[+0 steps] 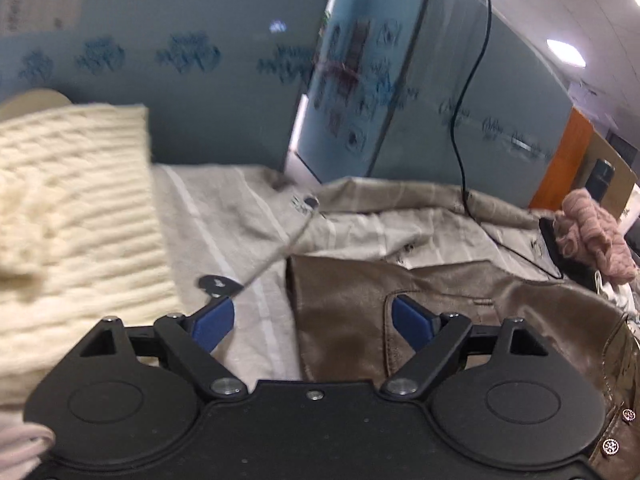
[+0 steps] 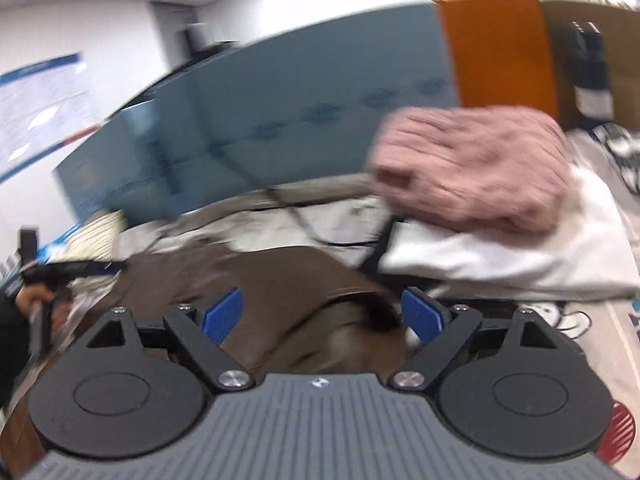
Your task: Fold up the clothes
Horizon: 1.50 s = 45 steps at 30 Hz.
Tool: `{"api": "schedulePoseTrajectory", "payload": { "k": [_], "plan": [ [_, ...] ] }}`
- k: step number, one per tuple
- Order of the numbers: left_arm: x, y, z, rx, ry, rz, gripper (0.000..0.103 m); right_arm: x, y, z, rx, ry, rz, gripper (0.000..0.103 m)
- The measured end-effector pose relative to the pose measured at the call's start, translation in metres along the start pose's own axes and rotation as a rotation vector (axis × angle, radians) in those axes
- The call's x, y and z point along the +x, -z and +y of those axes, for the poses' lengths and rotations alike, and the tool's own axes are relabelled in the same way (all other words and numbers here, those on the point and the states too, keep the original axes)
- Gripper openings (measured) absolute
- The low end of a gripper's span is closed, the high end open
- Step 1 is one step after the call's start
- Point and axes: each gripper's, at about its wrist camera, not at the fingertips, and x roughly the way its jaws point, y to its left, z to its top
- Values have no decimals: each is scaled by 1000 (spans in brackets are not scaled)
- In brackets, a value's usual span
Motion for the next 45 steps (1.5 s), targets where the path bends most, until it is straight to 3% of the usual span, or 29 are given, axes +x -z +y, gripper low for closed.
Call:
{"api": "schedulePoseTrajectory", "payload": {
  "k": [3,5,7,11,13,14,15,20,23,28,33,34,36,37,38,40,42,45],
  "plan": [
    [9,4,-8,31,2,11,84,10,1,-18,37,26,14,83],
    [11,8,-14,76,-13,6,79,19,4,-21,31,21,28,73],
    [13,13,-21,121,-28,0,63,31,7,-20,11,5,47,66],
    [8,15,-35,231,-67,-38,46,45,12,-15,-19,6,64,39],
    [5,17,-42,278,-89,-60,24,52,14,-12,-31,4,70,27],
    [2,19,-44,299,-92,-76,18,53,15,-12,-31,0,70,20],
    [-1,20,-46,319,-94,-92,9,54,15,-10,-38,-2,64,18],
    [-19,27,-62,425,-134,-198,6,45,10,7,-119,13,-19,11],
    [-32,22,-66,434,-152,-274,6,41,3,18,-186,52,-79,6],
    [-42,2,-57,371,-176,-348,6,40,-18,22,-245,95,-158,5],
    [-30,-17,-46,329,-211,-344,6,57,-31,29,-362,182,-190,6],
    [-24,-19,-44,328,-222,-326,10,62,-30,30,-393,198,-170,8],
    [-8,-18,-39,327,-245,-231,16,76,-28,29,-455,251,-107,30],
    [0,-17,-37,327,-257,-187,24,82,-26,28,-478,283,-78,55],
    [4,-13,-36,333,-283,-167,32,86,-24,25,-486,317,-62,68],
    [4,-5,-36,346,-309,-154,78,86,-22,19,-461,339,-60,70],
    [-1,3,-37,358,-315,-159,93,80,-23,14,-397,319,-72,72],
    [-8,11,-43,393,-314,-144,102,68,-28,14,-319,192,-89,80]
  ]
}}
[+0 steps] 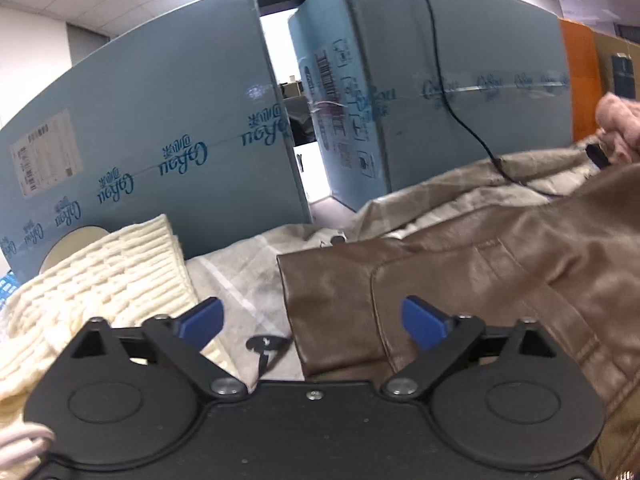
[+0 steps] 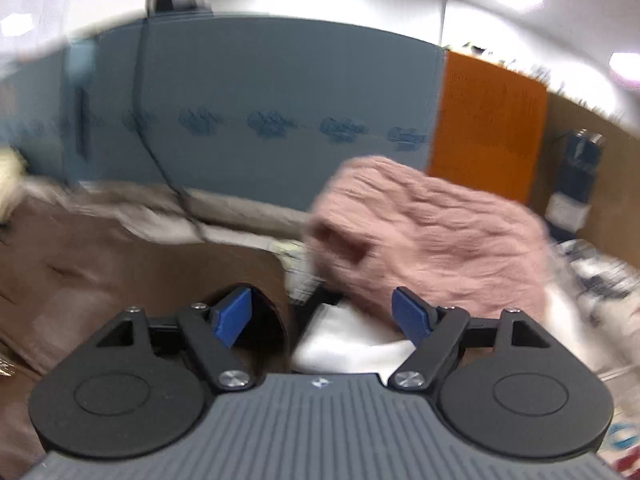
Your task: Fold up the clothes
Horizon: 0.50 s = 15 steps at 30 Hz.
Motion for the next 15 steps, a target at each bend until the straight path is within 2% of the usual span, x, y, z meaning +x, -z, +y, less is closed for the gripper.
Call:
{"api": "schedulePoseTrajectory", "payload": {
  "k": [1,3,8,10,13,15],
  "plan": [
    [-1,2,-1,22,-6,15,102,-3,-2,0,17,-44,-10,84],
    [0,7,-6,68,-14,39,103,-8,-5,3,36,-102,-26,84],
    [0,14,-10,123,-34,45,103,3,-14,25,-31,-38,-14,84],
    [-1,15,-10,127,-35,42,103,15,-13,32,-66,27,6,84],
    [-6,14,-9,119,-34,24,103,39,-7,35,-96,106,88,84],
    [-17,12,-8,91,-17,-20,103,49,-2,36,-111,140,131,84]
  ]
}}
